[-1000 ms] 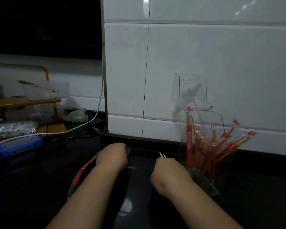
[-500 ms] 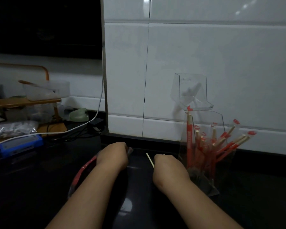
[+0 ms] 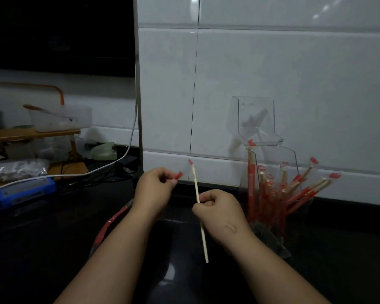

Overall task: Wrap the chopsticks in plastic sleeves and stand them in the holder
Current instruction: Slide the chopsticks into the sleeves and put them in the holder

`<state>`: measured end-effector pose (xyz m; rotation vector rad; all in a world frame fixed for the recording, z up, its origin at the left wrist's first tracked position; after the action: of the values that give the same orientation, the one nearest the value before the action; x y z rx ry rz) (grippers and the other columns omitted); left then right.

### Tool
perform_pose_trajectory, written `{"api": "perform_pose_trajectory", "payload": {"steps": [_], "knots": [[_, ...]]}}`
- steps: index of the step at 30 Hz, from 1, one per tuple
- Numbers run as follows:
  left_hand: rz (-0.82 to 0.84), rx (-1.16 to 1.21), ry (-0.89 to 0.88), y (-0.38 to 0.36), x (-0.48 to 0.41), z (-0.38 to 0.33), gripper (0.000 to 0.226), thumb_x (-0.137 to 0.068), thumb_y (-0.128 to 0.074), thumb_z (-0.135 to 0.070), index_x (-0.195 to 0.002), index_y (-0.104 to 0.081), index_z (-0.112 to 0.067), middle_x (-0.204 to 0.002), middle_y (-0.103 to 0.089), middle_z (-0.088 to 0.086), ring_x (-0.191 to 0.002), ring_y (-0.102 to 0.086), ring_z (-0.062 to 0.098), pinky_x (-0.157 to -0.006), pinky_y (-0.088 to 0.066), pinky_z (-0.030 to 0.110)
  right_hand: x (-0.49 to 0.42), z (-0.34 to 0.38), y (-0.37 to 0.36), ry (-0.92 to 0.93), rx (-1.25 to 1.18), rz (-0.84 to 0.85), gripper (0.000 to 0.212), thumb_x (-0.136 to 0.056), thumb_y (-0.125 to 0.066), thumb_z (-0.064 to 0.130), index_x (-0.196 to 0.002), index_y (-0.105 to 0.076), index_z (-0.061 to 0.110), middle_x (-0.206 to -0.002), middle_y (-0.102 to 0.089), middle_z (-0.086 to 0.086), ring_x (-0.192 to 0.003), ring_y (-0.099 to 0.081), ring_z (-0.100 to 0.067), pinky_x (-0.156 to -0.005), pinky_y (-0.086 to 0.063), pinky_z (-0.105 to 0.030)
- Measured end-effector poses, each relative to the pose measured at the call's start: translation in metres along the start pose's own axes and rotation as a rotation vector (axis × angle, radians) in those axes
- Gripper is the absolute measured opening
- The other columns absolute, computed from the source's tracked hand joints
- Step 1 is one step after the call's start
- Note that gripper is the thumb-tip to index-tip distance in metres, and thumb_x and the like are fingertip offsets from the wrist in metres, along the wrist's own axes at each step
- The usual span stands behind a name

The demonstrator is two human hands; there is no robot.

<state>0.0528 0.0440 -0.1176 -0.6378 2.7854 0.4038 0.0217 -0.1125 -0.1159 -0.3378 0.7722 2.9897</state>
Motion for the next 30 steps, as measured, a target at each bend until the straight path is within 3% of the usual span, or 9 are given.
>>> {"api": "perform_pose_trajectory", "payload": {"steps": [3, 6, 9, 14, 18, 20, 22, 27, 30], "knots": [[-0.025, 0.075, -0.024, 0.003, -0.002, -0.003, 0.013, -0.089, -0.068, -0.007, -0.081, -0.066, -0.017, -0.08, -0.069, 0.0, -0.074, -0.061, 0.013, -0.063, -0.043, 0.025, 0.0, -0.001, -0.002, -0.013, -0.066, 0.012, 0.012, -0.08, -0.066, 0.016, -0.073, -0.07, 0.008, -0.052, -0.055, 0.005, -0.051, -0.049, -0.007, -0.05, -0.039, -0.02], [0.007, 0.208, -0.005, 0.004, -0.003, -0.005, 0.012, -0.086, -0.072, -0.005, -0.085, -0.065, -0.016, -0.075, -0.068, 0.001, -0.068, -0.06, 0.014, -0.056, -0.045, 0.022, -0.001, -0.003, -0.003, -0.003, -0.042, 0.018, 0.018, -0.083, -0.063, 0.018, -0.07, -0.065, 0.006, -0.054, -0.051, 0.003, -0.053, -0.046, -0.01, -0.052, -0.036, -0.024], [0.083, 0.37, 0.031, 0.004, -0.002, -0.008, 0.019, -0.084, -0.072, -0.001, -0.095, -0.069, -0.016, -0.072, -0.066, 0.001, -0.063, -0.059, 0.011, -0.053, -0.044, 0.019, -0.004, -0.004, -0.003, 0.029, -0.041, -0.017, 0.013, -0.087, -0.063, 0.019, -0.077, -0.063, 0.011, -0.066, -0.062, 0.0, -0.06, -0.051, -0.01, -0.059, -0.04, -0.027], [0.236, 0.57, 0.122, -0.001, 0.004, -0.016, 0.015, -0.087, -0.066, 0.004, -0.092, -0.067, -0.011, -0.067, -0.064, 0.0, -0.054, -0.058, 0.008, -0.05, -0.045, 0.02, -0.005, -0.009, -0.011, -0.029, -0.333, 0.043, 0.009, -0.089, -0.065, 0.009, -0.091, -0.063, 0.018, -0.071, -0.068, -0.006, -0.052, -0.054, -0.011, -0.051, -0.04, -0.028], [0.33, 0.655, 0.153, 0.0, 0.007, -0.017, 0.014, -0.088, -0.062, 0.004, -0.094, -0.066, -0.008, -0.072, -0.067, 0.003, -0.055, -0.059, 0.009, -0.05, -0.047, 0.019, -0.003, -0.008, -0.011, 0.003, -0.259, 0.071, 0.02, -0.081, -0.079, 0.023, -0.097, -0.068, 0.02, -0.071, -0.065, 0.002, -0.066, -0.064, -0.011, -0.063, -0.052, -0.027], [0.353, 0.691, 0.17, 0.0, 0.008, -0.018, 0.014, -0.089, -0.061, 0.004, -0.096, -0.066, -0.007, -0.073, -0.068, 0.004, -0.055, -0.059, 0.008, -0.048, -0.047, 0.018, -0.002, -0.006, -0.012, 0.027, -0.198, 0.076, 0.016, -0.08, -0.079, 0.024, -0.092, -0.071, 0.019, -0.072, -0.068, 0.002, -0.072, -0.067, -0.01, -0.072, -0.056, -0.028], [0.375, 0.707, 0.174, 0.0, 0.009, -0.02, 0.016, -0.089, -0.06, 0.004, -0.099, -0.066, -0.007, -0.073, -0.068, 0.003, -0.055, -0.058, 0.008, -0.047, -0.046, 0.017, -0.001, -0.005, -0.012, 0.061, -0.149, 0.035, 0.009, -0.082, -0.078, 0.025, -0.084, -0.071, 0.019, -0.07, -0.068, 0.001, -0.069, -0.065, -0.008, -0.07, -0.054, -0.028], [0.399, 0.726, 0.18, 0.001, 0.01, -0.022, 0.018, -0.09, -0.059, 0.002, -0.102, -0.067, -0.009, -0.074, -0.067, 0.003, -0.055, -0.058, 0.008, -0.047, -0.047, 0.017, 0.0, -0.004, -0.011, 0.047, -0.138, 0.043, 0.011, -0.082, -0.077, 0.026, -0.087, -0.07, 0.019, -0.068, -0.066, 0.001, -0.07, -0.066, -0.012, -0.074, -0.054, -0.033], [0.369, 0.701, 0.148, 0.001, 0.01, -0.023, 0.014, -0.09, -0.061, -0.007, -0.101, -0.069, -0.011, -0.072, -0.065, 0.003, -0.051, -0.05, 0.008, -0.042, -0.036, 0.018, -0.001, -0.004, -0.009, 0.051, -0.063, 0.037, 0.012, -0.084, -0.074, 0.027, -0.08, -0.071, 0.016, -0.072, -0.069, -0.001, -0.071, -0.065, -0.013, -0.073, -0.053, -0.033]]}}
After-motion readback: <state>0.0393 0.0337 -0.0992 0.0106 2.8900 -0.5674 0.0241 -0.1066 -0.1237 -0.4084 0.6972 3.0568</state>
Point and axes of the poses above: each hand's wrist, its own x-axis away from the middle knuckle, its own y-axis out of the back of the hand, z = x × y, the point moved 2 cm from there along -x, towards the middle knuckle
